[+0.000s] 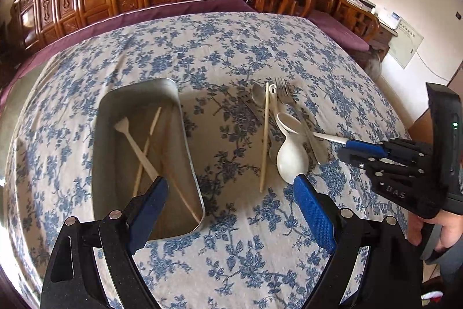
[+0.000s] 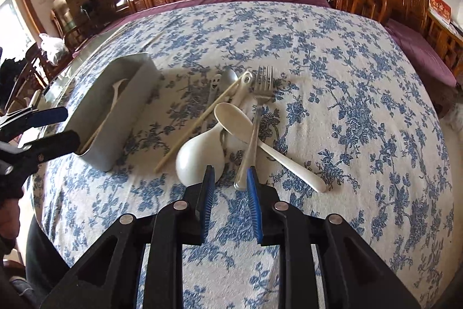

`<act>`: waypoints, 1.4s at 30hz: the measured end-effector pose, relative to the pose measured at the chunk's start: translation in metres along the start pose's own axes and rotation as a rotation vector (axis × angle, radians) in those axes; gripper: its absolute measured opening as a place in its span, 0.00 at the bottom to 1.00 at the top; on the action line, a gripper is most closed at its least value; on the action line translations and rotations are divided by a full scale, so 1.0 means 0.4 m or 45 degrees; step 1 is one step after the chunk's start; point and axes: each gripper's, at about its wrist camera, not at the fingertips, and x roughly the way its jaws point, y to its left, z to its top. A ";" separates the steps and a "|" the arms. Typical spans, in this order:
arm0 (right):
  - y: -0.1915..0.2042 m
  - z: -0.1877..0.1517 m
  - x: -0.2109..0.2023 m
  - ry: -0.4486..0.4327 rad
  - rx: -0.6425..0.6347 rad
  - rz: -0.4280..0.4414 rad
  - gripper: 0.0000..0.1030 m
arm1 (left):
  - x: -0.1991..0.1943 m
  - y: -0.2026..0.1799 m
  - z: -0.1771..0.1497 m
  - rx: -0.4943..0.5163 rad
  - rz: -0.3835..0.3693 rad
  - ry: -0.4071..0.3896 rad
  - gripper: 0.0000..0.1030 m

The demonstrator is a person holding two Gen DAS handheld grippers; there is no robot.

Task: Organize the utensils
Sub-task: 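Move both open grippers back toward the utensil pile, then lower the right gripper onto the silver metal fork and close it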

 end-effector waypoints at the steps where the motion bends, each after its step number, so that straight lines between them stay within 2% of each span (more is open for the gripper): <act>1: -0.006 0.005 0.016 0.009 0.002 -0.004 0.24 | 0.006 -0.004 0.004 0.002 0.000 0.001 0.82; 11: -0.082 0.093 0.118 0.034 0.038 -0.020 0.24 | 0.063 -0.043 0.031 0.054 -0.019 0.022 0.82; 18: -0.096 0.165 0.176 0.070 0.024 -0.031 0.24 | 0.089 -0.057 0.027 0.065 -0.024 0.043 0.82; 21: -0.089 0.174 0.204 0.108 0.018 -0.016 0.24 | 0.100 -0.059 0.026 0.062 -0.015 0.055 0.78; 24: -0.082 0.173 0.231 0.160 -0.002 -0.056 0.24 | 0.107 -0.060 0.027 0.056 -0.004 0.063 0.74; 26: -0.084 0.170 0.236 0.177 -0.003 -0.088 0.18 | 0.113 -0.062 0.029 0.055 0.007 0.071 0.68; 28: -0.093 0.168 0.234 0.187 0.015 -0.107 0.15 | 0.120 -0.060 0.032 0.048 0.015 0.076 0.66; 32: -0.093 0.167 0.236 0.192 -0.009 -0.137 0.09 | 0.144 -0.062 0.037 0.046 0.008 0.100 0.58; 36: -0.098 0.164 0.229 0.194 -0.015 -0.140 0.08 | 0.169 -0.071 0.042 0.051 0.005 0.120 0.52; 42: -0.110 0.164 0.164 0.121 0.005 -0.128 0.08 | 0.204 -0.082 0.050 0.071 0.009 0.152 0.40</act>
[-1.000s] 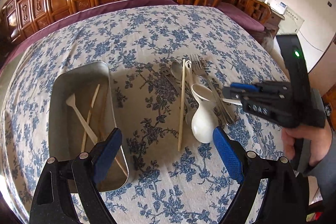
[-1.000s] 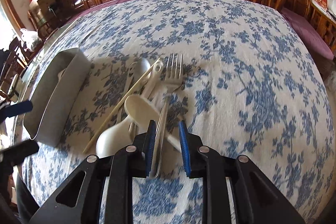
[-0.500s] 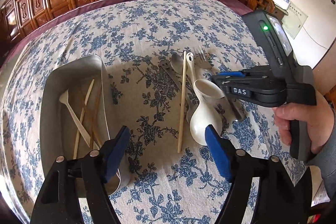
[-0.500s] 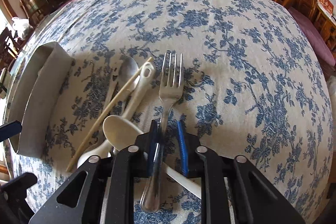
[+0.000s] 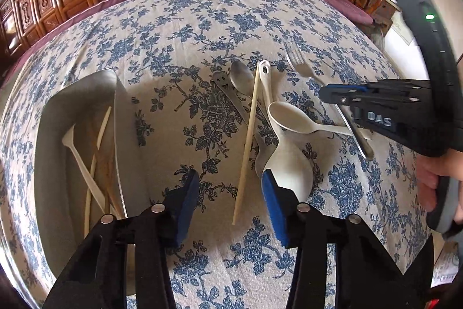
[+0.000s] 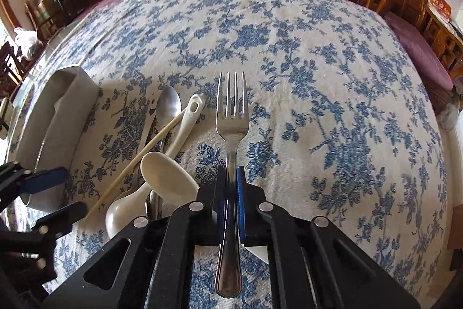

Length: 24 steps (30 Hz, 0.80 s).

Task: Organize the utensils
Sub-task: 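Lower the right gripper onto the silver metal fork and close it, then close the left gripper on a wooden chopstick while the right gripper holds the fork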

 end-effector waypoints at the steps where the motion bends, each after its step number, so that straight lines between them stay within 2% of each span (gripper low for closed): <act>1: -0.002 -0.004 -0.018 -0.017 -0.002 0.004 0.08 | 0.002 -0.002 0.003 0.004 0.001 0.001 0.40; 7: -0.004 -0.030 -0.079 -0.055 -0.010 0.030 0.08 | 0.034 -0.018 0.021 0.037 0.017 0.018 0.34; 15: 0.000 -0.064 -0.105 -0.063 -0.008 0.064 0.08 | 0.086 -0.020 0.042 0.051 0.052 0.072 0.31; 18: 0.004 -0.067 -0.107 -0.064 -0.010 0.075 0.08 | 0.097 -0.015 0.041 0.038 0.056 0.087 0.22; 19: 0.006 -0.068 -0.108 -0.064 -0.011 0.082 0.08 | 0.100 -0.015 0.040 0.036 0.054 0.095 0.11; 20: 0.008 -0.069 -0.109 -0.064 -0.012 0.088 0.08 | 0.100 -0.013 0.037 0.033 0.059 0.089 0.06; 24: 0.020 -0.071 -0.112 -0.063 -0.024 0.098 0.08 | 0.085 -0.007 0.028 0.006 0.049 0.084 0.04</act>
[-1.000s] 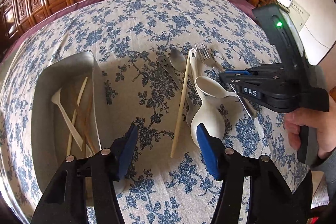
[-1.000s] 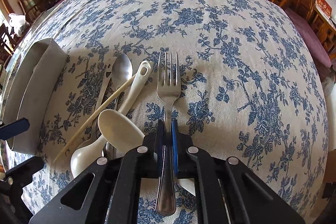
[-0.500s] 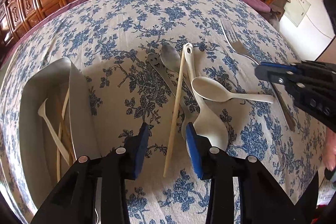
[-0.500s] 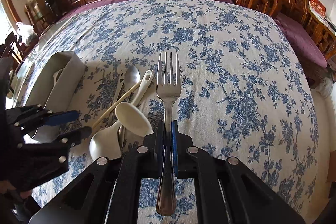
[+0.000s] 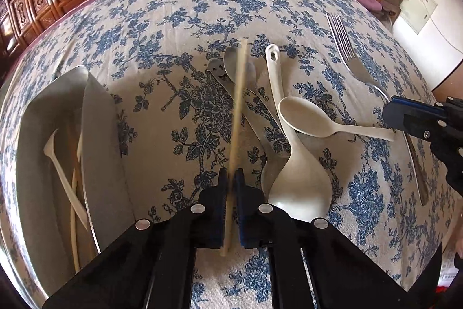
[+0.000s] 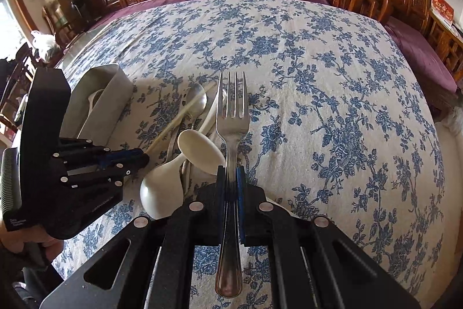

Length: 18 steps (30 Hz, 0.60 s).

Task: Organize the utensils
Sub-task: 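Close the left gripper on a wooden chopstick while the right gripper holds the fork, then carry the chopstick in the left gripper into the tray and open it while the right holds the fork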

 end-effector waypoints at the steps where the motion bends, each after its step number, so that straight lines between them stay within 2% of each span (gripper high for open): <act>1: 0.006 0.000 0.000 0.001 -0.005 0.002 0.08 | -0.007 0.003 -0.003 -0.007 -0.002 -0.004 0.04; 18: 0.117 0.039 -0.052 -0.057 -0.092 0.054 0.08 | -0.206 0.082 -0.057 -0.115 -0.041 -0.172 0.04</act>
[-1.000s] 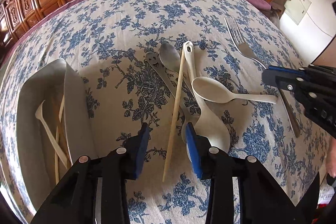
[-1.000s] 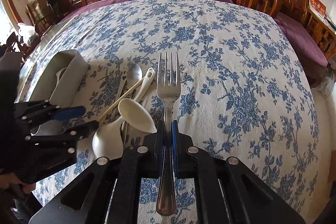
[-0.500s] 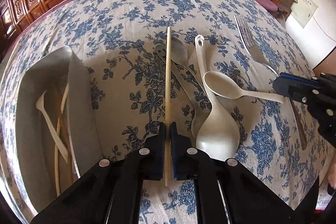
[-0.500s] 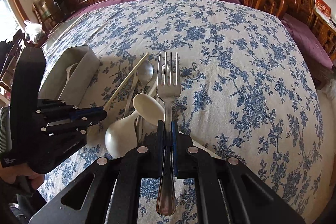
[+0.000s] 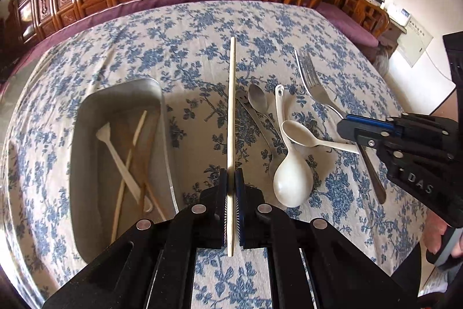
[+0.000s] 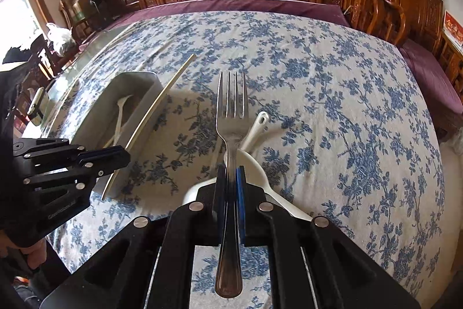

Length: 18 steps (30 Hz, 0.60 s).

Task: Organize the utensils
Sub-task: 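Carry the chopstick in the left gripper into the tray and open it while the right holds the fork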

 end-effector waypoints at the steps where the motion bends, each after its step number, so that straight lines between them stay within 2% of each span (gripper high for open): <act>1: 0.007 0.004 -0.001 -0.003 -0.004 0.003 0.08 | -0.009 0.006 -0.002 -0.002 0.001 -0.007 0.04; 11: 0.118 0.046 0.010 -0.017 -0.072 0.051 0.08 | -0.084 0.114 -0.045 -0.074 0.025 -0.041 0.04; 18: 0.203 0.068 0.022 -0.020 -0.127 0.092 0.08 | -0.095 0.194 -0.076 -0.120 0.049 -0.030 0.04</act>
